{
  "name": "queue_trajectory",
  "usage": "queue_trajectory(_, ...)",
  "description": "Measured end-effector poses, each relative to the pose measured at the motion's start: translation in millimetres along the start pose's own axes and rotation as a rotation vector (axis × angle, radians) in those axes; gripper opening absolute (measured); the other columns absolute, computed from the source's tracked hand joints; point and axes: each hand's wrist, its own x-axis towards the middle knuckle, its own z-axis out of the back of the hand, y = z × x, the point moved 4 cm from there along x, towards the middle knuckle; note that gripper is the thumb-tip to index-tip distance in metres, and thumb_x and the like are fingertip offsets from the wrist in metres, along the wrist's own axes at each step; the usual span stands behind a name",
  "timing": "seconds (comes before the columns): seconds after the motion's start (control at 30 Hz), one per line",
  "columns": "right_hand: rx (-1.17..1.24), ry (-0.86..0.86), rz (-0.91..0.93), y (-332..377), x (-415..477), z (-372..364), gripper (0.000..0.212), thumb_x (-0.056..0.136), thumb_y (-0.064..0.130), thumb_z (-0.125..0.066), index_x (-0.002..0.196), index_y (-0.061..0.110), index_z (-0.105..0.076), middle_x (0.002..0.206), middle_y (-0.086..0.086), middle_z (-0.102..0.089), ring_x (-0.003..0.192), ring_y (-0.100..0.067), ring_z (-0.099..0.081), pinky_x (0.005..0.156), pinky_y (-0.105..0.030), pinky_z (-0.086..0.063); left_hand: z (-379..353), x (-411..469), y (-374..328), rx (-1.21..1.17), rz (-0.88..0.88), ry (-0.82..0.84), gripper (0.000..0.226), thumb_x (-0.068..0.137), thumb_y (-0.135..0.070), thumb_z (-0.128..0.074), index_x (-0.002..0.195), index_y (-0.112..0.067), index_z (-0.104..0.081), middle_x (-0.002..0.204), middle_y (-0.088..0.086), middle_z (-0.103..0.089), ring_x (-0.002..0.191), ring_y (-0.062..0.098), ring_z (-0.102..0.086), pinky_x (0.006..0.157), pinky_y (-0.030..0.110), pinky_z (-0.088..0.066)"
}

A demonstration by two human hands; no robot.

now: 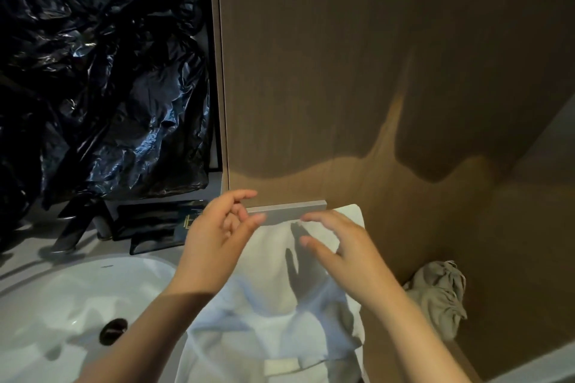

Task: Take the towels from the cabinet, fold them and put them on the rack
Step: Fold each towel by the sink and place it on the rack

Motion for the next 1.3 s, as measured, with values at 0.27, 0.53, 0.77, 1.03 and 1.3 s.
queue_trajectory(0.27, 0.226, 0.14, 0.007, 4, 4, -39, 0.028, 0.096, 0.029, -0.061, 0.123, 0.038, -0.064, 0.125, 0.036, -0.051, 0.125, 0.025, -0.034, 0.093, 0.006, -0.026, 7, -39, 27, -0.405, 0.281, 0.094, 0.048, 0.073, -0.005, -0.078, 0.111, -0.028, -0.06, 0.086, 0.005, -0.071, 0.076, 0.018, -0.066, 0.063, 0.023, -0.053)
queue_trajectory(0.53, 0.194, 0.17, 0.09, 17, 4, -40, 0.015, 0.096, 0.017, -0.061, 0.084, 0.024, -0.068, 0.078, 0.029, -0.061, 0.083, 0.003, -0.057, 0.118, -0.035, -0.022, 15, -45, 25, -0.341, 0.194, 0.081, 0.049, 0.073, -0.013, -0.075, 0.111, -0.038, -0.058, 0.096, 0.004, -0.072, 0.083, 0.016, -0.069, 0.08, 0.028, -0.055)
queue_trajectory(0.77, 0.264, 0.171, 0.053, 29, -7, -28, 0.008, 0.094, 0.029, -0.064, 0.088, 0.025, -0.069, 0.082, 0.023, -0.062, 0.081, 0.0, -0.053, 0.076, -0.017, -0.04, 18, -61, 35, -0.033, 0.134, 0.102, 0.019, 0.084, -0.011, -0.071, 0.082, -0.03, -0.074, 0.079, -0.004, -0.072, 0.073, 0.011, -0.065, 0.071, 0.019, -0.049)
queue_trajectory(1.03, 0.238, -0.079, 0.073, 38, -3, -9, 0.016, 0.094, 0.023, -0.063, 0.078, 0.027, -0.065, 0.076, 0.014, -0.062, 0.073, -0.008, -0.055, 0.062, -0.012, -0.04, -3, -61, 19, -0.063, 0.102, 0.08, 0.031, 0.081, -0.013, -0.076, 0.092, -0.036, -0.059, 0.081, -0.009, -0.069, 0.078, 0.009, -0.064, 0.07, 0.01, -0.046)
queue_trajectory(1.3, 0.192, -0.303, 0.138, 53, 11, 30, 0.014, 0.094, 0.025, -0.062, 0.084, 0.017, -0.067, 0.08, 0.009, -0.065, 0.083, -0.01, -0.062, 0.067, -0.016, -0.049, -1, -52, 35, 0.086, 0.001, 0.192, 0.019, 0.083, -0.033, -0.074, 0.066, -0.023, -0.069, 0.079, -0.009, -0.067, 0.08, 0.008, -0.062, 0.071, 0.018, -0.045)
